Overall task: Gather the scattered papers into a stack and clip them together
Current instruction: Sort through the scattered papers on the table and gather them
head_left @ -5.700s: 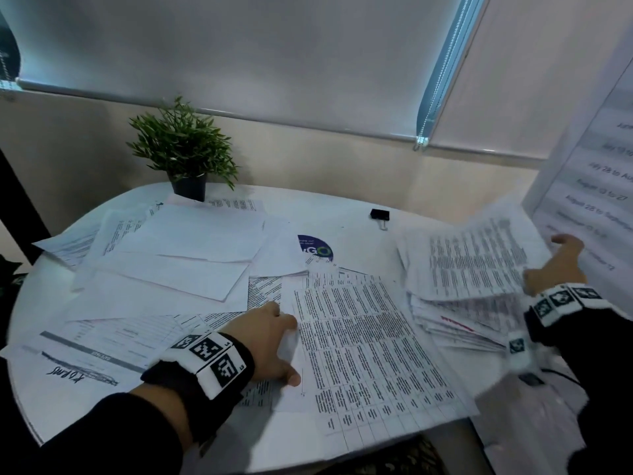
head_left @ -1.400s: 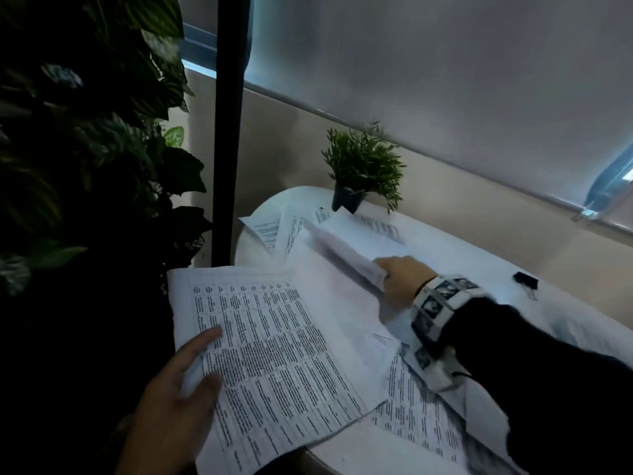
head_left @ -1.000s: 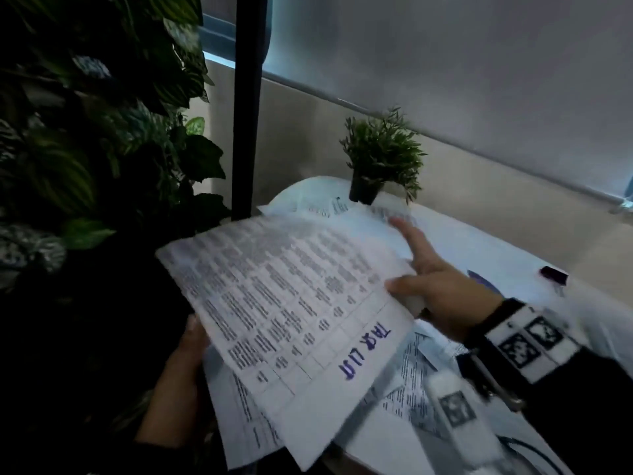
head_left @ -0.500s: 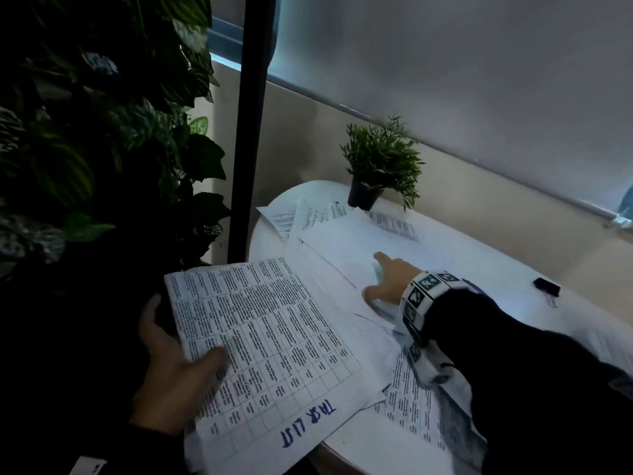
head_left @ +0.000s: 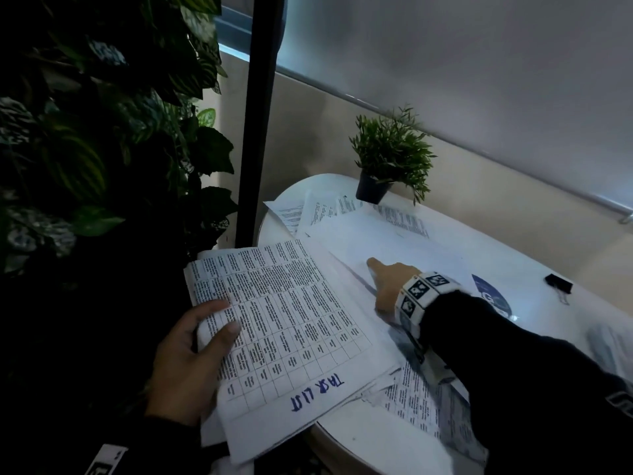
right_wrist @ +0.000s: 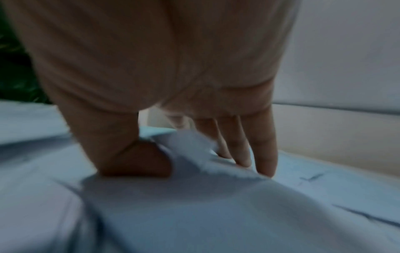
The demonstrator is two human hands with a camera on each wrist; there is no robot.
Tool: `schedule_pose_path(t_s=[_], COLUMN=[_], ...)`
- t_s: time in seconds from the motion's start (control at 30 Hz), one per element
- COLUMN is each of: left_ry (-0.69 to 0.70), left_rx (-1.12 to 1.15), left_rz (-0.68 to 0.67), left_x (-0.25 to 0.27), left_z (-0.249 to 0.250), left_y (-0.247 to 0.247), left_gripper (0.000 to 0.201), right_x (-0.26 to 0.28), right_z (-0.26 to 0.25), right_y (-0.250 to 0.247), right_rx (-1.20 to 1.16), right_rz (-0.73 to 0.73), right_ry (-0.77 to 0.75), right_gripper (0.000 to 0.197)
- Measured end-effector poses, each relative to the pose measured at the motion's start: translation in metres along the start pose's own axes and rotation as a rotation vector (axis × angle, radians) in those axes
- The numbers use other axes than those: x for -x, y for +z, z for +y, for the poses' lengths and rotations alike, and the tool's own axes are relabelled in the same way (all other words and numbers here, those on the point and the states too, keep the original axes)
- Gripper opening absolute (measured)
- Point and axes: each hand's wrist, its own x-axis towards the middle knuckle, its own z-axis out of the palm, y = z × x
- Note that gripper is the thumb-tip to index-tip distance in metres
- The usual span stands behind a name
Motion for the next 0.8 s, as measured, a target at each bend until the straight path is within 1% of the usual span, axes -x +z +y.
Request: schedule_pose_path(t_s=[0.07, 0.1, 0.13, 0.17, 0.2, 0.23, 0.27, 0.3, 0.33, 0.37, 0.4, 0.43, 0.47, 0.5, 0.57, 0.6, 0.63, 0.67, 0.7, 0.73, 0.77, 0.8], left_ry=[0.013, 0.026, 0.038, 0.046, 0.04, 0.029, 0.006, -0.014, -0.026, -0.04, -0.067, -0.101, -0.128, -0.163, -0.208, -0.226, -0.242, -0.256, -0.274, -0.266, -0.221, -0.157], left_rx=[-0.067, -0.06, -0.041, -0.013, 0.012, 0.032, 0.041, 0.017, -0.019, -0.025, 0.0, 0.042, 0.077, 0.105, 0.171, 0.233, 0.29, 0.34, 0.356, 0.333, 0.255, 0.163], left_rz=[0.023, 0.027, 0.014, -0.008, -0.038, -0.071, -0.098, -0.119, -0.135, -0.137, -0.131, -0.13, -0.128, -0.117, -0.074, -0.05, -0.017, 0.001, -0.011, -0.034, -0.063, -0.05], left_x=[0.004, 0.005, 0.006, 0.005, 0.004, 0.003, 0.001, -0.001, -0.002, -0.004, -0.007, -0.01, -0.014, -0.016, -0.018, -0.014, -0.011, -0.009, -0.007, -0.004, -0.002, -0.002], left_z=[0.007, 0.01, 0.011, 0.011, 0.01, 0.007, 0.003, 0.0, -0.003, -0.007, -0.009, -0.009, -0.009, -0.009, -0.008, -0.006, -0.002, -0.001, -0.003, -0.001, 0.002, 0.001], left_y=[0.002, 0.002, 0.003, 0.003, 0.003, 0.002, 0.001, 0.001, 0.0, -0.002, -0.003, -0.005, -0.007, -0.007, -0.004, -0.001, 0.001, 0.002, 0.001, 0.0, 0.0, -0.002], left_gripper=[0.025, 0.029, 0.032, 0.033, 0.034, 0.037, 0.039, 0.041, 0.042, 0.043, 0.044, 0.044, 0.044, 0.042, 0.03, 0.022, 0.023, 0.038, 0.051, 0.048, 0.035, 0.029], right_x=[0.004, 0.007, 0.011, 0.015, 0.022, 0.03, 0.038, 0.047, 0.056, 0.059, 0.062, 0.062, 0.061, 0.06, 0.062, 0.065, 0.068, 0.071, 0.074, 0.077, 0.079, 0.077], right_z=[0.0, 0.001, 0.002, 0.004, 0.005, 0.005, 0.005, 0.006, 0.007, 0.009, 0.011, 0.012, 0.012, 0.011, 0.006, 0.002, -0.003, -0.008, -0.014, -0.018, -0.019, -0.017], right_y=[-0.006, -0.013, -0.025, -0.037, -0.05, -0.062, -0.075, -0.086, -0.094, -0.095, -0.092, -0.084, -0.072, -0.057, -0.029, -0.019, -0.011, -0.005, -0.002, 0.0, -0.001, -0.004], right_rx=[0.03, 0.026, 0.0, -0.061, -0.174, -0.355, -0.626, -0.968, -1.305, -1.548, -1.668, -1.644, -1.529, -1.384, -1.134, -1.011, -0.892, -0.784, -0.695, -0.631, -0.595, -0.582], right_rz=[0.051, 0.075, 0.099, 0.145, 0.222, 0.318, 0.433, 0.537, 0.577, 0.56, 0.514, 0.45, 0.368, 0.267, 0.069, 0.017, -0.008, -0.016, -0.019, -0.023, -0.018, 0.01], right_ry=[0.02, 0.035, 0.045, 0.045, 0.025, -0.031, -0.127, -0.217, -0.263, -0.25, -0.194, -0.115, -0.054, -0.047, -0.132, -0.166, -0.192, -0.213, -0.239, -0.268, -0.281, -0.274], right_gripper=[0.031, 0.028, 0.031, 0.039, 0.047, 0.055, 0.062, 0.066, 0.066, 0.065, 0.065, 0.066, 0.068, 0.067, 0.059, 0.054, 0.051, 0.049, 0.047, 0.044, 0.043, 0.043])
